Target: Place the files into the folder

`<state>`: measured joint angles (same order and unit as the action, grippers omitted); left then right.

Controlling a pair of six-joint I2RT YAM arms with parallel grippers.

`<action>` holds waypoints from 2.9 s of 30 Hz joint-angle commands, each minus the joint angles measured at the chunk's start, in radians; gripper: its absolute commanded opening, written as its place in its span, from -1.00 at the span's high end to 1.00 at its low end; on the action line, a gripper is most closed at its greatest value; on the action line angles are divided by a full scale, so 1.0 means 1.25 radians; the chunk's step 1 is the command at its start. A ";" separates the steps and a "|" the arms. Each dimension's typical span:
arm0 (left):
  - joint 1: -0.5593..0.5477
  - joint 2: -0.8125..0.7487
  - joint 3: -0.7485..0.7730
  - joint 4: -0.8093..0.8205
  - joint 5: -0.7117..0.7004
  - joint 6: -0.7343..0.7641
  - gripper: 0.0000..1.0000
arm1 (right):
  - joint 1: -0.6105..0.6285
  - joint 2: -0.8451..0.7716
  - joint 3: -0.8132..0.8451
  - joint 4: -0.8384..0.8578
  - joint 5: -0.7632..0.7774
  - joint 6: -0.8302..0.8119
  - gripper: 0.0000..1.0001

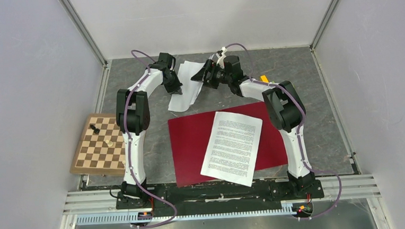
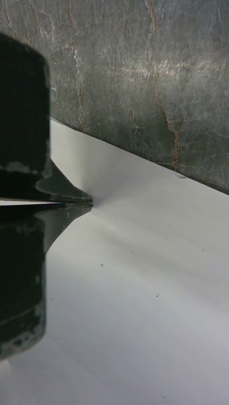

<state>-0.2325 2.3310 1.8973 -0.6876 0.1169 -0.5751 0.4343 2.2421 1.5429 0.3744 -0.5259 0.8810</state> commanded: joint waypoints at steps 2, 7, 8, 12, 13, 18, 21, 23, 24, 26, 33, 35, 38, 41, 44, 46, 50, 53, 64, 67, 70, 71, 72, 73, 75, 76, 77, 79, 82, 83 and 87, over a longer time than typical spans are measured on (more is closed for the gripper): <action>-0.009 0.043 -0.003 -0.029 0.006 0.028 0.95 | -0.005 0.018 0.051 -0.109 0.048 -0.049 -0.44; -0.009 0.045 -0.001 -0.030 0.008 0.031 0.95 | -0.006 0.049 0.086 -0.183 0.093 -0.083 -0.26; -0.009 0.044 -0.001 -0.029 0.009 0.032 0.95 | -0.006 0.050 0.086 -0.199 0.109 -0.094 -0.23; -0.010 0.048 0.002 -0.029 0.010 0.032 0.95 | -0.006 0.045 0.077 -0.238 0.146 -0.132 -0.04; -0.009 0.048 0.003 -0.029 0.010 0.033 0.95 | -0.006 0.044 0.074 -0.246 0.151 -0.140 0.02; -0.009 0.051 0.004 -0.023 0.019 0.028 0.95 | -0.002 0.034 0.061 -0.280 0.198 -0.191 0.34; -0.009 0.048 0.007 -0.017 0.031 0.022 0.95 | 0.009 0.055 0.108 -0.339 0.245 -0.237 0.58; -0.009 0.043 0.016 -0.018 0.037 0.021 0.95 | 0.022 0.075 0.162 -0.400 0.298 -0.279 0.80; -0.009 0.037 0.018 -0.018 0.041 0.020 0.95 | 0.030 0.084 0.185 -0.435 0.329 -0.295 0.94; -0.010 0.018 0.026 -0.019 0.052 0.019 0.94 | 0.045 0.087 0.232 -0.486 0.412 -0.332 1.00; -0.012 -0.157 0.019 -0.019 0.054 0.005 0.37 | 0.046 -0.027 0.326 -0.541 0.470 -0.348 1.00; -0.012 -0.227 -0.001 -0.019 0.038 0.005 0.31 | 0.047 -0.086 0.326 -0.540 0.433 -0.332 1.00; -0.012 -0.343 -0.047 -0.019 0.006 -0.002 0.23 | 0.050 -0.192 0.296 -0.534 0.360 -0.312 1.00; -0.012 -0.470 -0.129 0.010 -0.007 -0.020 0.17 | 0.067 -0.331 0.198 -0.523 0.336 -0.313 1.00; -0.012 -0.585 -0.226 0.045 0.012 -0.045 0.12 | 0.073 -0.491 0.047 -0.479 0.294 -0.283 1.00; -0.019 -0.644 -0.290 0.073 0.037 -0.056 0.10 | 0.075 -0.606 -0.103 -0.420 0.263 -0.240 1.00; -0.063 -0.739 -0.413 0.104 0.042 -0.060 0.03 | 0.079 -0.809 -0.366 -0.324 0.232 -0.149 1.00; -0.110 -0.776 -0.478 0.117 0.047 -0.060 0.01 | 0.080 -0.932 -0.546 -0.288 0.239 -0.108 1.00; -0.325 -0.798 -0.680 0.214 -0.011 -0.100 0.02 | 0.112 -1.158 -1.033 -0.262 0.402 -0.034 1.00; -0.364 -0.775 -0.710 0.235 -0.021 -0.113 0.02 | 0.137 -1.196 -1.053 -0.278 0.463 -0.021 1.00; -0.387 -0.755 -0.727 0.251 -0.025 -0.124 0.02 | 0.148 -1.209 -1.046 -0.298 0.474 -0.032 1.00; -0.392 -0.750 -0.729 0.257 -0.026 -0.125 0.02 | 0.151 -1.211 -1.043 -0.321 0.473 -0.037 1.00; -0.397 -0.742 -0.730 0.261 -0.026 -0.126 0.02 | 0.154 -1.214 -1.043 -0.331 0.469 -0.039 1.00; -0.402 -0.735 -0.728 0.262 -0.026 -0.125 0.00 | 0.159 -1.219 -1.048 -0.333 0.465 -0.040 1.00; -0.417 -0.712 -0.720 0.264 -0.027 -0.125 -0.01 | 0.165 -1.230 -1.063 -0.337 0.459 -0.039 1.00; -0.424 -0.704 -0.719 0.268 -0.026 -0.126 -0.01 | 0.166 -1.232 -1.068 -0.342 0.458 -0.040 1.00; -0.432 -0.691 -0.716 0.271 -0.028 -0.127 -0.01 | 0.166 -1.233 -1.073 -0.351 0.456 -0.044 1.00; -0.444 -0.671 -0.712 0.277 -0.029 -0.129 -0.01 | 0.168 -1.237 -1.082 -0.357 0.442 -0.049 1.00; -0.456 -0.649 -0.702 0.281 -0.024 -0.133 0.02 | 0.170 -1.260 -1.095 -0.363 0.423 -0.051 1.00; -0.459 -0.645 -0.696 0.281 -0.024 -0.133 0.02 | 0.170 -1.268 -1.091 -0.374 0.423 -0.055 1.00; -0.463 -0.648 -0.679 0.267 -0.032 -0.131 0.01 | 0.170 -1.285 -1.041 -0.438 0.374 -0.076 1.00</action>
<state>-0.8043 1.5291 0.9894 -0.3862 0.1032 -0.7109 0.6399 0.6601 0.1814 -0.1123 -0.0078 0.8154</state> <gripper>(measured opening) 0.494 0.005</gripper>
